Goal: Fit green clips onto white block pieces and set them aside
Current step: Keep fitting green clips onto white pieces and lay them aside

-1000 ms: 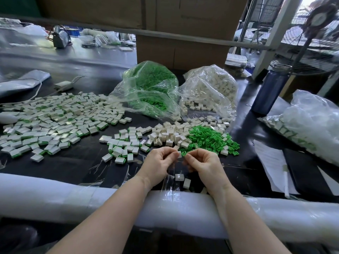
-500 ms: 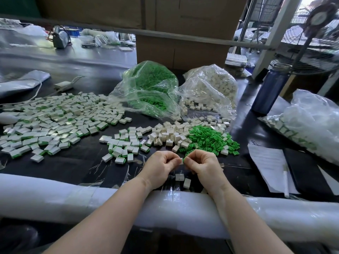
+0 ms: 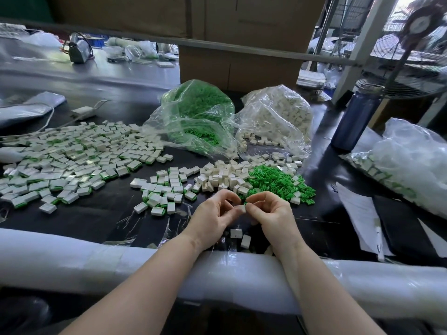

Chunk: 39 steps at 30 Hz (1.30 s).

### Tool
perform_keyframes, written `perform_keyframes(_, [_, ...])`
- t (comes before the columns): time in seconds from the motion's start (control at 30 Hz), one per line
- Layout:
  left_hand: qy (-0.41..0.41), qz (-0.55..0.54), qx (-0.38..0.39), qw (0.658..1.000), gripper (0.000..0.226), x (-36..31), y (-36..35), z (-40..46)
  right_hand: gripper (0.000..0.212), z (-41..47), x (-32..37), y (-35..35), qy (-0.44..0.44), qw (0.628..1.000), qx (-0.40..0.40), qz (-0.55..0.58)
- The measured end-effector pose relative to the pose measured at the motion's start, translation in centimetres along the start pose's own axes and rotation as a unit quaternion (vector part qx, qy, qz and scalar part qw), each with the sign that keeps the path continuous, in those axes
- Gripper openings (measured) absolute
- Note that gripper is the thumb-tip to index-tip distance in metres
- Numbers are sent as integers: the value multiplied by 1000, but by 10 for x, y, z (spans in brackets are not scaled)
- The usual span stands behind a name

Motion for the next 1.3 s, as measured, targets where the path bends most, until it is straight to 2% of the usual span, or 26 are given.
perform_keyframes(0.1, [-15,48,-5,999,26,-2,1,0,12,0,0,0,-8,1000,-5,8])
perform_keyframes(0.27, [-8,30,-31,999,3,0,5,2,10,-1,1,-2,-5,1000,17,18])
perform_keyframes(0.47, [20,-10,-22,1000,6,4,5,2,15,1,1,-5,0,1000,7,-25])
perform_keyframes(0.83, [39,52,0,998,11,6,4,-1,22,1,-3,-7,-5,996,26,-84])
perform_keyframes(1.0, [21,87,8,996,12,1,1,-2,24,2,-3,-8,1,992,21,-124])
perform_keyframes(1.3, [30,19,-15,999,17,-1,1,-1,14,-2,4,-6,6,1000,25,16])
Point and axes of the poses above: each hand's wrist, its own z-axis towards the middle knuckle, its own y-axis out of the back of the hand, x = y × z, the point moved 8 cm from there along z, towards the middle knuckle, and after that the axes turned 5 degrees about -y, right-handed, at the moved point
